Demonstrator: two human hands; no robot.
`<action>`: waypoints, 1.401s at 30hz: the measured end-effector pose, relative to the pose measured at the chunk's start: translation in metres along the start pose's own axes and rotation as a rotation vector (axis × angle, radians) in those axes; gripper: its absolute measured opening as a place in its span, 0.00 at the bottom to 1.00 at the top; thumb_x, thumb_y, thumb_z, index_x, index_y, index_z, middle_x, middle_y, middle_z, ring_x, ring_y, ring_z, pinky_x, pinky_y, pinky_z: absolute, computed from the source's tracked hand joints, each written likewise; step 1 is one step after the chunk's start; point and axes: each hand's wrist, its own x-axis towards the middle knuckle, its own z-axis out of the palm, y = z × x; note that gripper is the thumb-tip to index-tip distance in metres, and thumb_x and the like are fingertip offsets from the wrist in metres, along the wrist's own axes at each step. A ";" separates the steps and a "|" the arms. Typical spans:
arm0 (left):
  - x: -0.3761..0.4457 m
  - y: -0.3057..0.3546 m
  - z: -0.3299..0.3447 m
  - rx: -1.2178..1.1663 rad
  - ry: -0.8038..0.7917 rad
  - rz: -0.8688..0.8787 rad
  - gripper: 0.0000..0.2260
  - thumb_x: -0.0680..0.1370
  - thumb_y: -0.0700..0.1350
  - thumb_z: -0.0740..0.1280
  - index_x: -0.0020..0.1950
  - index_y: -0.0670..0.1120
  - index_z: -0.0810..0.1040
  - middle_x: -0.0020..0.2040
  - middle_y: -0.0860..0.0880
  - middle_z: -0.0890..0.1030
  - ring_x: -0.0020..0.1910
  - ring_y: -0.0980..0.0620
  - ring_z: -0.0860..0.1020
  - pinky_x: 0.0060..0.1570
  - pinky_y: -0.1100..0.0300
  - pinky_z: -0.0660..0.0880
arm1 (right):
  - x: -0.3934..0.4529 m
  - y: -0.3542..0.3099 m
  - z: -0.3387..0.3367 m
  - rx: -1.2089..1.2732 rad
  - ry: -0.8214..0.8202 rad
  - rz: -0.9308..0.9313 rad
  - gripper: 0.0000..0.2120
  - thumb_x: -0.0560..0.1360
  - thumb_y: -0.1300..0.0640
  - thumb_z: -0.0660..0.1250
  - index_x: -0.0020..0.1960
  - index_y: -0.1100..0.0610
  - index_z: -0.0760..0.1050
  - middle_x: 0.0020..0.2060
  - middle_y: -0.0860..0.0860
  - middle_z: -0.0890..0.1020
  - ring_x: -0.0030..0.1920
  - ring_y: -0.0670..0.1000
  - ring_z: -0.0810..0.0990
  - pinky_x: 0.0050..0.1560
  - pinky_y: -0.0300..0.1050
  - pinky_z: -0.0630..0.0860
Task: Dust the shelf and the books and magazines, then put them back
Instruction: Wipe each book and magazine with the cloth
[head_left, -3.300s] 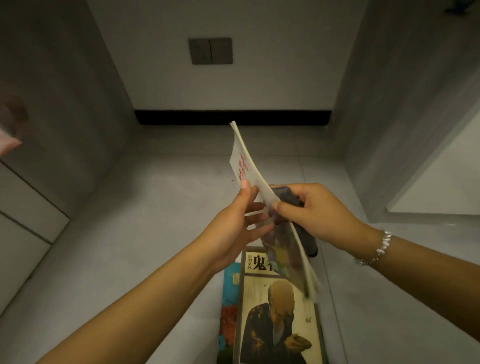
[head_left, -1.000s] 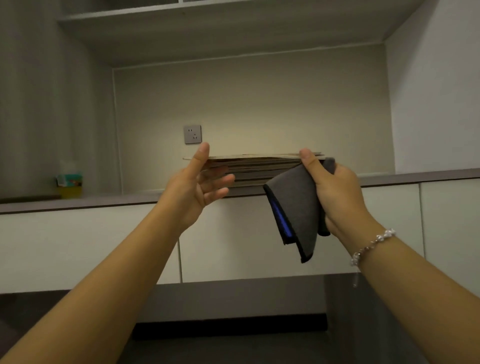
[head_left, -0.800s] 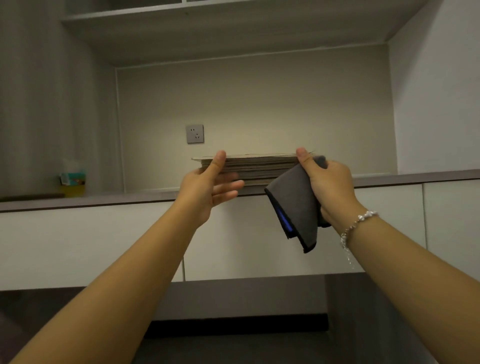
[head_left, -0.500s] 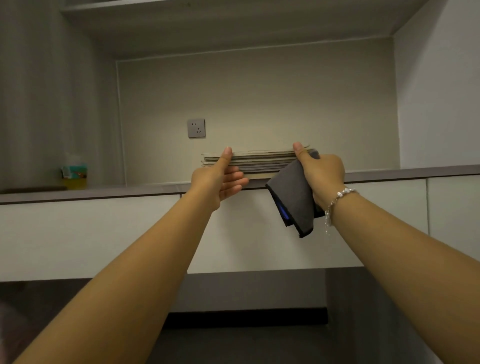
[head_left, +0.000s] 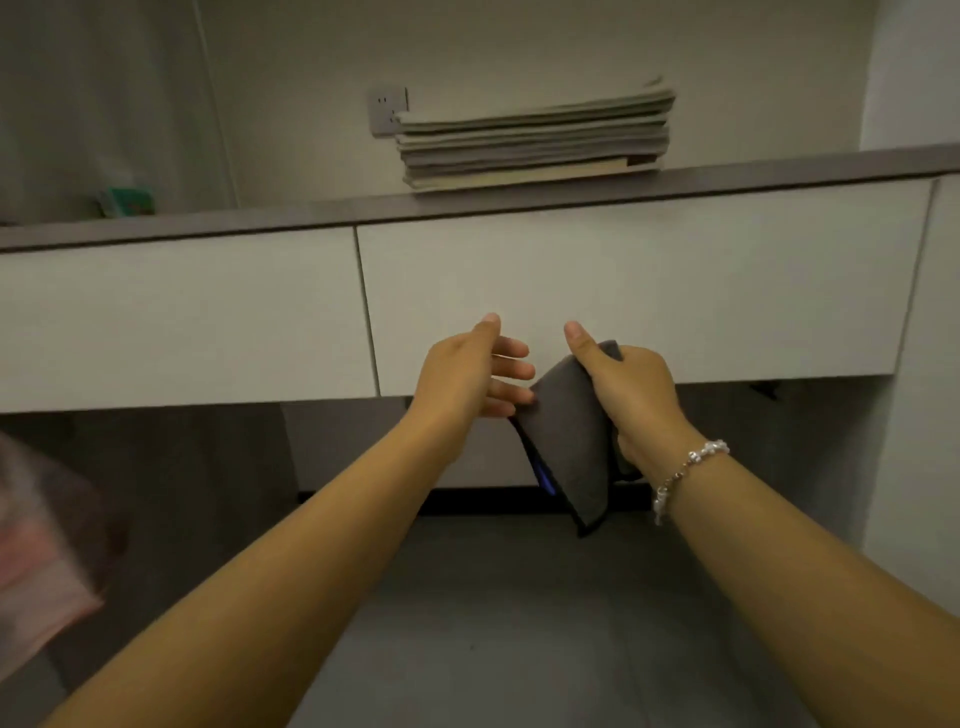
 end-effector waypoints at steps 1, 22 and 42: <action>-0.005 -0.018 0.001 0.013 -0.005 -0.010 0.18 0.83 0.53 0.55 0.46 0.44 0.80 0.40 0.47 0.83 0.33 0.53 0.81 0.32 0.62 0.78 | -0.006 0.016 0.002 0.014 -0.010 0.033 0.26 0.72 0.40 0.68 0.44 0.66 0.78 0.42 0.59 0.82 0.44 0.56 0.80 0.51 0.54 0.77; -0.098 -0.297 -0.022 0.140 -0.295 -0.471 0.08 0.77 0.48 0.67 0.44 0.44 0.79 0.41 0.49 0.80 0.42 0.53 0.78 0.43 0.63 0.74 | -0.124 0.260 0.015 -0.047 -0.434 0.616 0.25 0.71 0.38 0.66 0.53 0.59 0.80 0.46 0.56 0.84 0.48 0.55 0.83 0.54 0.53 0.79; -0.202 -0.423 -0.035 0.215 -0.324 -1.027 0.11 0.81 0.48 0.60 0.61 0.44 0.74 0.58 0.46 0.78 0.59 0.47 0.76 0.62 0.50 0.74 | -0.223 0.369 -0.036 -0.947 -0.956 0.187 0.16 0.80 0.47 0.58 0.58 0.55 0.77 0.47 0.48 0.80 0.44 0.42 0.76 0.45 0.28 0.67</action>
